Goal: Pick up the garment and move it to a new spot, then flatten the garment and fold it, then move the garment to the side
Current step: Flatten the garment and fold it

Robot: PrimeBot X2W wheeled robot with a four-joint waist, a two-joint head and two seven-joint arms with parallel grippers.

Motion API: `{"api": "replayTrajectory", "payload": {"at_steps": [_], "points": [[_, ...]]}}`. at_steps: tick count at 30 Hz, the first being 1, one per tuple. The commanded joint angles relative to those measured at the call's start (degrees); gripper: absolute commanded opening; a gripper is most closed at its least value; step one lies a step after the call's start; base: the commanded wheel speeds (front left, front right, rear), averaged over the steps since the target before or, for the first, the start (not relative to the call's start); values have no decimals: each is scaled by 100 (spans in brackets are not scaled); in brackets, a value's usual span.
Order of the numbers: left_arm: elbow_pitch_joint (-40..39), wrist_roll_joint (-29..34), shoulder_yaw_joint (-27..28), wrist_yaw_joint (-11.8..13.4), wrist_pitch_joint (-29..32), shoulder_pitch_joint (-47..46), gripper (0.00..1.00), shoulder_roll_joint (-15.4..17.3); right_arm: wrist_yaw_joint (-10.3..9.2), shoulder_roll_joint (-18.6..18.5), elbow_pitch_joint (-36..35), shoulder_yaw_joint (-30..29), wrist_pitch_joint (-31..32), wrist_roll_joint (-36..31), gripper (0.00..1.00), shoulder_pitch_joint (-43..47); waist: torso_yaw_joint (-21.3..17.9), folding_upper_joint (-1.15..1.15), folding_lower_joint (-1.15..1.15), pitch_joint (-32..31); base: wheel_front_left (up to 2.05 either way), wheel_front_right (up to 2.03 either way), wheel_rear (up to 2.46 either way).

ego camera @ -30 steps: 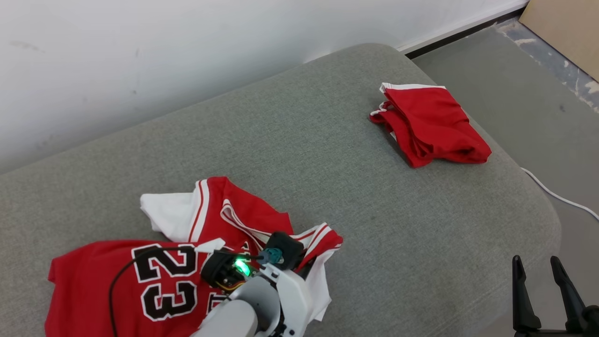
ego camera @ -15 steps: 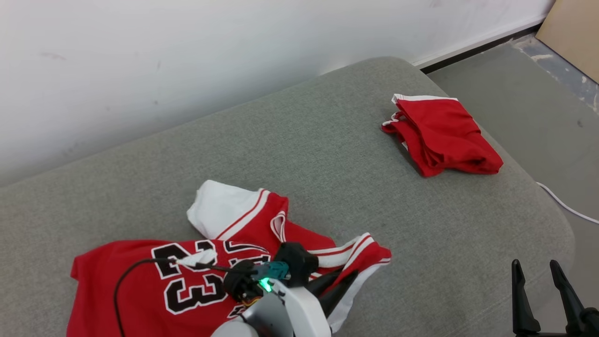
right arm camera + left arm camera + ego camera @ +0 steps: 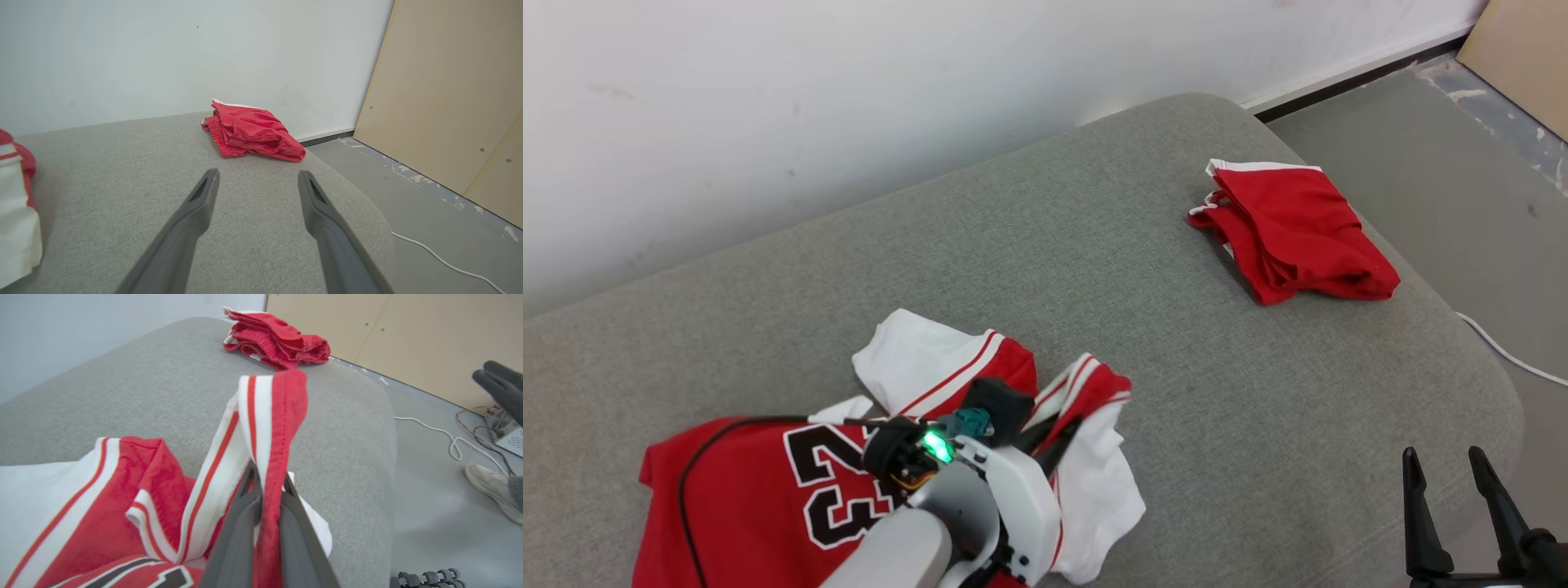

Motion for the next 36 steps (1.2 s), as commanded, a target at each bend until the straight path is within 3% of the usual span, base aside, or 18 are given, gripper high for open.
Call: {"api": "replayTrajectory", "payload": {"at_steps": [1, 12, 14, 15, 17, 18, 26, 30, 36], "points": [[406, 289, 4, 116, -160, -267, 0, 38, -18, -15, 4, 36, 2, -22, 100, -82, -41, 0, 0, 47, 0, 0, 0], [2184, 914, -232, 172, -135, -1061, 0, 353, -18, -16, 58, -1, 2, -39, 100, -30, -83, 0, 0, 139, 0, 0, 0], [2327, 939, -213, 214, -165, -1119, 22, 408, -18, -14, 69, -11, 2, -39, 100, -32, -46, 0, 0, 153, 0, 0, 0], [2327, 939, -213, 214, -165, -1119, 22, 408, -18, -14, 69, -11, 2, -39, 100, -32, -46, 0, 0, 153, 0, 0, 0], [2437, 880, -187, 221, -228, -1134, 56, 414, -18, -14, 83, -14, 2, -35, 100, -54, 0, 0, 0, 159, 0, 0, 0], [2474, 804, -140, 217, -283, -1134, 100, 381, -18, -15, 88, -1, 2, -32, 100, -70, 20, 0, 0, 160, 0, 0, 0], [2136, 359, 152, 283, -922, -944, 100, 40, -19, -16, 58, -54, 2, -52, 100, -11, 248, 0, 0, 106, 0, 0, 0], [1635, 212, 321, 469, -1345, -685, 100, -19, -19, -15, 3, -144, 2, -90, 100, 81, 419, 0, 0, 1, 0, 0, 0], [771, 283, 543, 930, -1798, -67, 100, 227, -19, -16, -73, -256, 2, -171, 100, 159, 785, 0, 0, -163, 0, 0, 0]]}}
